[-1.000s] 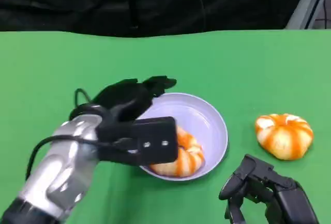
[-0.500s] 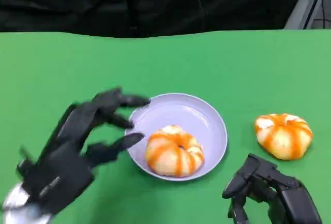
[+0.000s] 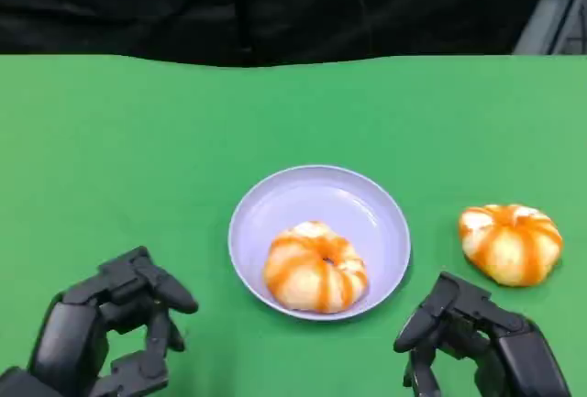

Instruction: Grasp the bread from the table and place it into the plate.

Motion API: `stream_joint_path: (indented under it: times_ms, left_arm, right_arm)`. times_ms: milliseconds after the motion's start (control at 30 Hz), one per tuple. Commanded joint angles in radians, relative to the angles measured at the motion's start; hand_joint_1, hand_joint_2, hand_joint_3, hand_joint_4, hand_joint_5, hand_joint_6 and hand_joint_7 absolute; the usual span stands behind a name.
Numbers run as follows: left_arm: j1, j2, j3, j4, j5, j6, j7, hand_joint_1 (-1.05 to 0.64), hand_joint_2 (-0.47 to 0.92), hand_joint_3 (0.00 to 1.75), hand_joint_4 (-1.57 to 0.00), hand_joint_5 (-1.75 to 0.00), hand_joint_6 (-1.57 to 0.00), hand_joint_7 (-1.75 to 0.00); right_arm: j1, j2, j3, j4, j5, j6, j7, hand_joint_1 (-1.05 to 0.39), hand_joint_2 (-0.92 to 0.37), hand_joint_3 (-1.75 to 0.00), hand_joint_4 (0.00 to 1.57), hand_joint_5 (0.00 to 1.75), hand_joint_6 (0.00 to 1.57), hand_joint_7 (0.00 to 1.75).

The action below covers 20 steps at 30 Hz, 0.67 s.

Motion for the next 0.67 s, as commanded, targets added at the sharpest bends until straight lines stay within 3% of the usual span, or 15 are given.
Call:
stream_joint_path:
  times_ms: [33, 667]
  left_arm:
    - [-0.009, -0.005, 0.001, 0.029, -0.035, -0.033, -0.017, -0.02, 0.39, 1.46, -0.84, -1.75, -0.79, -1.58]
    - [-0.007, -0.005, -0.001, 0.056, -0.067, -0.043, -0.038, -0.05, 0.34, 1.48, -0.87, -1.75, -0.81, -1.57]
  right_arm:
    - [0.011, -0.015, -0.016, -0.001, 0.008, -0.016, 0.002, 0.04, -0.31, -1.46, 0.66, 1.75, 0.63, 1.58]
    - [0.020, -0.020, -0.021, -0.001, -0.006, -0.033, 0.002, 0.05, -0.31, -1.47, 0.65, 1.75, 0.63, 1.57]
